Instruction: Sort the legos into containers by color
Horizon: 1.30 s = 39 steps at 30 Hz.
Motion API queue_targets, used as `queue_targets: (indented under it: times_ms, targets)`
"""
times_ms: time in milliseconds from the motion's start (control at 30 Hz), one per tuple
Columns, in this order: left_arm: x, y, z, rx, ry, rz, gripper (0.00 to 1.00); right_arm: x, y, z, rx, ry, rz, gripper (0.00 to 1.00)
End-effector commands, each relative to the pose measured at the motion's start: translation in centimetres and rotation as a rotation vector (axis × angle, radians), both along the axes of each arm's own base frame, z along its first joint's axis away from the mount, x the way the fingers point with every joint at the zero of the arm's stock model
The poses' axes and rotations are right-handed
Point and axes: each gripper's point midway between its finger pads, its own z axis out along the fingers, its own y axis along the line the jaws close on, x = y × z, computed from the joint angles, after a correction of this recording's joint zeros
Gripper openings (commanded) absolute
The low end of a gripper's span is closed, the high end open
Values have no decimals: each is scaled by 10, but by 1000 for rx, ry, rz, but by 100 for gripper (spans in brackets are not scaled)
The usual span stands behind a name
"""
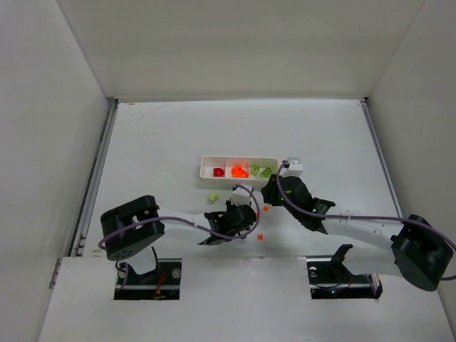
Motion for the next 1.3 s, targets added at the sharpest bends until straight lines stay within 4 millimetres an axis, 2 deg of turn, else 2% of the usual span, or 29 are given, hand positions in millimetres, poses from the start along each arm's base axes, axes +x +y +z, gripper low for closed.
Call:
queue_targets:
  times_ms: [0,133,233,367,500,700,867,1033,1167,1267]
  targets:
    - [0,-5,29,-63,-22,0,16,-1,7,7,52,-19,9,46]
    - [6,12,64,-141,-52,27,16,-24,26,-4,56,25,96,47]
    - [19,28,87,-201,-79,73,17,-37,37,-13,14,35,151,42]
    - [50,44,112,-246,-96,137,17,-44,53,-19,-35,44,219,28]
    - [92,58,128,-247,-117,208,17,-47,60,-22,-77,48,241,28]
    - [143,79,132,-155,-180,306,18,-49,56,-23,-87,46,238,41]
    - [175,92,110,-56,-155,348,19,-50,55,-26,-118,69,239,42]
    - [187,93,86,8,-130,357,21,-53,60,-36,-162,96,261,38]
    - [193,92,75,37,-116,357,23,-54,62,-43,-188,112,271,36]
    - [195,91,70,46,-109,358,31,-53,62,-45,-195,112,270,37]
